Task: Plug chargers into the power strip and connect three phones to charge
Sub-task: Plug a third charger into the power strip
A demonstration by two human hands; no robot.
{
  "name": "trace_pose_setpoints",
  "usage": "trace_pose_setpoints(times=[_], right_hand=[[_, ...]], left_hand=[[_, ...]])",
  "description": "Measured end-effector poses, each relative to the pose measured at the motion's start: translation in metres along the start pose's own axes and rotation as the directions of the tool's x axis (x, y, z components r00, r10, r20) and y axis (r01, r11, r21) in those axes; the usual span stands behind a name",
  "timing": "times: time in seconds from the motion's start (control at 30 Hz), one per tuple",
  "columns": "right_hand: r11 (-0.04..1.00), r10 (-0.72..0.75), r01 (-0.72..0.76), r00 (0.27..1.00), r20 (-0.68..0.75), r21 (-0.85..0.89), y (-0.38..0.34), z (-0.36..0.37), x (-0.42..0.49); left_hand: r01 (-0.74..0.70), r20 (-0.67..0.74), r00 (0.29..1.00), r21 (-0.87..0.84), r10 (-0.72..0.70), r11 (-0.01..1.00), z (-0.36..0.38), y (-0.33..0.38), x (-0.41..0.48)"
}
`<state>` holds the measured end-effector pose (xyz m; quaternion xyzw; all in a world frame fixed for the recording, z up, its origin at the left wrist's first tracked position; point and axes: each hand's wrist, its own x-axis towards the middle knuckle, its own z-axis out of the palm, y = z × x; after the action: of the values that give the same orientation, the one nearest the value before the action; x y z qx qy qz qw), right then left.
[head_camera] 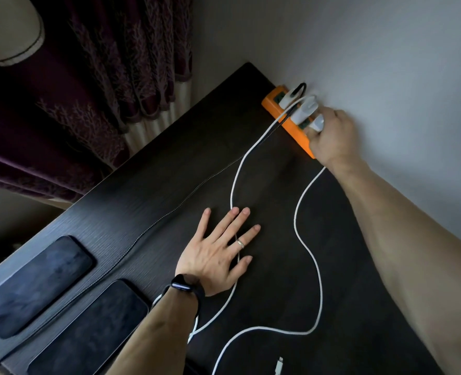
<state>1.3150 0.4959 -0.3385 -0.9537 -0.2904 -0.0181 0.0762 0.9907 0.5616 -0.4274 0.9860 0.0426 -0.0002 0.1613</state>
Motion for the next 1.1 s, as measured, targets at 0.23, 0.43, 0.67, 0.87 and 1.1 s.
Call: trace_pose_setpoints(times=[0.23, 0.43, 0.67, 0.87, 1.1], right_hand=[[1.000, 0.018, -0.017, 0.999, 0.031, -0.019, 0.003, 0.000, 0.011], [0.992, 0.130, -0.129, 0.986, 0.109, -0.013, -0.008, -0.008, 0.008], [0.973, 0.224, -0.209, 0.957, -0.183, 0.100, -0.056, -0.042, -0.145], [0.729, 0.577, -0.579, 0.807, 0.126, 0.366, -0.078, -0.049, -0.352], [0.483, 0.743, -0.864, 0.491, 0.455, 0.143, -0.119, -0.029, -0.492]], left_hand=[[0.007, -0.006, 1.000, 0.022, -0.007, 1.000, 0.001, 0.001, 0.000], [0.018, -0.018, 1.000, 0.054, -0.017, 0.998, 0.005, -0.002, 0.000], [0.003, 0.052, 0.999, 0.072, -0.007, 0.997, -0.009, 0.002, -0.001], [0.022, 0.030, 0.999, -0.014, -0.021, 1.000, -0.050, 0.019, -0.050], [0.089, 0.138, 0.988, -0.107, -0.074, 0.990, -0.093, 0.055, -0.154]])
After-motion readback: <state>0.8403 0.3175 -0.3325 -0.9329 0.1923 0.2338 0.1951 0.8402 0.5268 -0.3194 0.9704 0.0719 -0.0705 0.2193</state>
